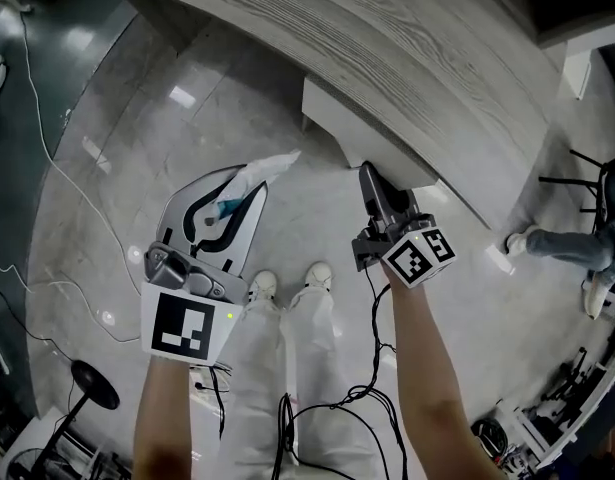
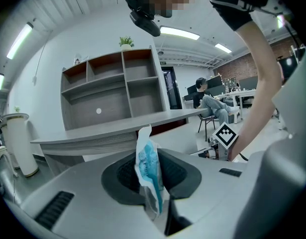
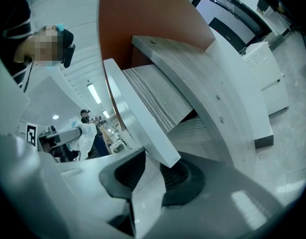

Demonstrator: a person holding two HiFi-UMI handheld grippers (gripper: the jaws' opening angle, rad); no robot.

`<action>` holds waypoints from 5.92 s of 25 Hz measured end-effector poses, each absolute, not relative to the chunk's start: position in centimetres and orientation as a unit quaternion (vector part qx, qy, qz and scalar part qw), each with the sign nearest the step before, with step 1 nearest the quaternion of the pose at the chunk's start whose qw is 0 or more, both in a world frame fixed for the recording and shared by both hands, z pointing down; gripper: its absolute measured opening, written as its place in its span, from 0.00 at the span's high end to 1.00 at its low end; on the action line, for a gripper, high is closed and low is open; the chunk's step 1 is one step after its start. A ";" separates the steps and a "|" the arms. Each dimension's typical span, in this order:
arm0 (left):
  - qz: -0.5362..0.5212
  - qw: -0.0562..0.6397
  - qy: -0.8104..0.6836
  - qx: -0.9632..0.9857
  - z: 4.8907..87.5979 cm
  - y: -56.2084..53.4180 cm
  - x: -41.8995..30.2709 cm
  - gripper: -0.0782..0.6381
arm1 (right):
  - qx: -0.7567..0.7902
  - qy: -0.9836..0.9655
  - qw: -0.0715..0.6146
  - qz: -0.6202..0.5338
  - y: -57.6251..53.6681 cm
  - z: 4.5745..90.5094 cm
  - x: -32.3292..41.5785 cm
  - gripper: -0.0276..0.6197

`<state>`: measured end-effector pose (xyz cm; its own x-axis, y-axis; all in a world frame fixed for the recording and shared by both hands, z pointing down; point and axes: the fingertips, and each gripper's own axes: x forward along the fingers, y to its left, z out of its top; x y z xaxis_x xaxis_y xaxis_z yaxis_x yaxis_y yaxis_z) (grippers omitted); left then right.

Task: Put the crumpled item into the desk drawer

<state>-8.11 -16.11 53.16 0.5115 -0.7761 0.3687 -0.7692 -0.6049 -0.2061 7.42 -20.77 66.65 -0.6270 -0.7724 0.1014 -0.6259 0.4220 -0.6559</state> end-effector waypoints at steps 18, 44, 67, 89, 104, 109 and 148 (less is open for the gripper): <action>-0.219 0.012 0.444 -0.869 52.8 -14.1 -9.4 0.81 | -0.447 0.819 0.055 -0.354 -18.1 68.3 6.1 0.77; -0.231 0.064 0.401 -0.884 46.4 -12.1 -5.8 0.81 | -0.528 0.812 -0.072 -0.237 -10.9 59.9 11.4 0.94; -0.277 0.167 0.339 -0.883 42.6 -15.3 -0.9 0.81 | -0.548 0.824 -0.051 -0.134 -11.8 46.3 14.4 0.94; -0.436 0.358 0.175 -0.807 49.2 -18.3 4.7 0.81 | -0.565 0.812 -0.047 -0.140 -11.8 46.0 17.9 0.94; -0.472 0.377 0.108 -0.790 52.7 -19.5 6.5 0.81 | -0.550 0.820 -0.062 -0.148 -11.0 47.5 18.6 0.94; -0.485 0.382 0.095 -0.781 53.6 -19.6 6.7 0.80 | -0.551 0.818 -0.064 -0.150 -10.8 47.8 19.0 0.94; -0.357 0.218 0.294 -0.859 39.2 -15.7 2.9 0.88 | -0.541 0.835 -0.072 -0.070 -10.3 37.5 16.7 0.94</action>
